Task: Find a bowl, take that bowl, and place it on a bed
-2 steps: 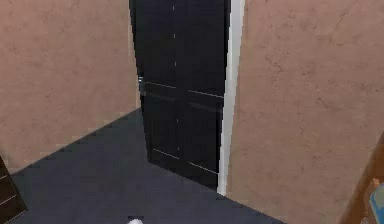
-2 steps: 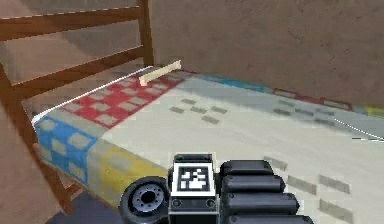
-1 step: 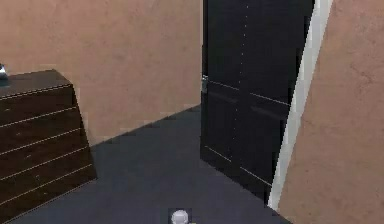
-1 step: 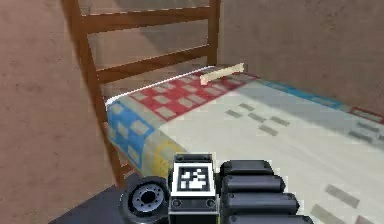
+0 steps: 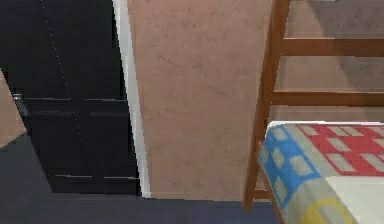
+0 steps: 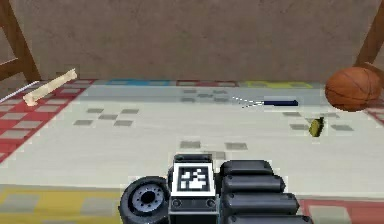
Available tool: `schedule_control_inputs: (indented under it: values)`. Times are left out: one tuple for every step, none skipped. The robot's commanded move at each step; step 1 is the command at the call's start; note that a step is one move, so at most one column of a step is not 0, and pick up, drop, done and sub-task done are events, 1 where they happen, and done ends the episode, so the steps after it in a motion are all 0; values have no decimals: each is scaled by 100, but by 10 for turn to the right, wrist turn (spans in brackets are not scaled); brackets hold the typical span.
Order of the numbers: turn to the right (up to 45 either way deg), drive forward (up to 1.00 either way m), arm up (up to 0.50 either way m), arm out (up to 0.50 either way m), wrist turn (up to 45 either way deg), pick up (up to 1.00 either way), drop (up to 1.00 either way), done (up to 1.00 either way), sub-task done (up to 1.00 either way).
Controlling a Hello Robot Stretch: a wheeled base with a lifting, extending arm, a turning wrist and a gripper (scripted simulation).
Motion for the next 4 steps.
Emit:
schedule_control_inputs:
  values:
    - [270,0,0,0,0,0,0,0,0]
    - [0,20,0,0,0,0,0,0,0]
    - [-360,0,0,0,0,0,0,0,0]
    - [0,0,0,48,0,0,0,0,0]
